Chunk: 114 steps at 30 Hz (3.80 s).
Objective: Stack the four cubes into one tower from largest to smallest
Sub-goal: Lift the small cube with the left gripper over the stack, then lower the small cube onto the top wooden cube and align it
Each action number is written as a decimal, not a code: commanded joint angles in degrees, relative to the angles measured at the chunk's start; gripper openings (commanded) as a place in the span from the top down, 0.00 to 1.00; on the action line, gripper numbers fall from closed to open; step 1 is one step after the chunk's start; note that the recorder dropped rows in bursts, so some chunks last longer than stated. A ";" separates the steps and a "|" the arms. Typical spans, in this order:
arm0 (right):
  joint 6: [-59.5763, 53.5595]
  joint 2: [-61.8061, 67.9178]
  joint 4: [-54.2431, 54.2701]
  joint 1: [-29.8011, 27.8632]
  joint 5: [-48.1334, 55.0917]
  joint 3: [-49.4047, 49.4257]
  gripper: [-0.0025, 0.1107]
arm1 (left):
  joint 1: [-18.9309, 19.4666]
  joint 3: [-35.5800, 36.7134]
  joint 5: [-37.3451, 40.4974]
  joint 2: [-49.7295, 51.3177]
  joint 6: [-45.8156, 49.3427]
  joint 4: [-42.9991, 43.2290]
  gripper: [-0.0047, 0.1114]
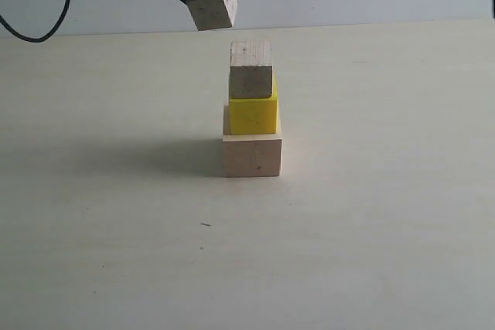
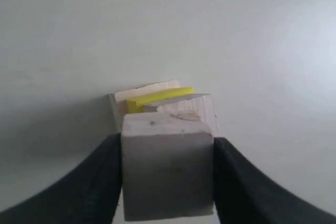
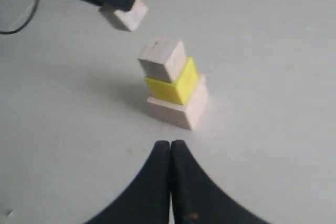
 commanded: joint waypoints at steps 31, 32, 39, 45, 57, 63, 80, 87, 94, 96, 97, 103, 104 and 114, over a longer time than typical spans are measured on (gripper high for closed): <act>-2.03 -10.78 -1.68 -0.07 3.13 8.77 0.98 | -4.70 -0.50 -0.27 -0.14 -7.78 1.75 0.96; -2.77 -10.78 -0.72 -0.07 3.43 8.77 0.98 | -4.70 -0.50 -0.27 -0.14 -7.65 1.75 0.96; -4.74 -10.78 2.51 -0.07 3.96 8.77 0.98 | -4.43 -0.50 -0.27 0.22 -6.58 2.01 0.96; -4.74 -10.78 2.64 -0.07 3.96 8.77 0.98 | -4.13 -0.97 -0.27 3.38 -5.71 2.09 0.96; -5.90 -10.78 2.53 -0.07 3.96 8.77 0.98 | -4.75 -8.73 -0.27 4.67 -9.06 6.00 0.96; -5.90 -10.78 2.53 -0.07 3.96 8.77 0.98 | -6.07 -8.32 -0.27 5.17 -10.74 6.23 0.96; -5.91 -10.85 2.53 -0.07 4.25 8.77 0.98 | -7.15 -8.32 -0.27 6.26 -11.57 7.78 0.96; -5.91 -10.85 2.53 -0.07 4.35 8.77 0.98 | -7.15 -3.93 -0.27 3.38 -11.57 8.69 0.96; -5.91 -10.85 2.77 -0.07 4.36 8.77 0.98 | -7.15 -3.93 -0.27 4.67 -11.96 8.70 0.96; -5.91 -10.85 2.74 -0.07 4.46 8.77 0.98 | -7.24 -3.93 -0.27 4.98 -12.36 8.70 0.96; -5.91 -10.85 2.74 -0.07 4.46 8.77 0.98 | -7.24 -3.93 -0.27 4.98 -12.73 8.59 0.96; -5.91 -10.85 2.74 -0.07 4.46 8.77 0.98 | -7.24 -3.93 -0.27 5.12 -13.10 8.70 0.96; -5.91 -10.85 2.74 -0.07 4.46 8.77 0.98 | -7.24 -3.93 -0.27 5.12 -13.08 8.89 0.96; -5.91 -10.85 2.74 -0.07 4.58 8.77 0.98 | -7.24 -3.93 -0.27 5.49 -13.40 9.42 0.96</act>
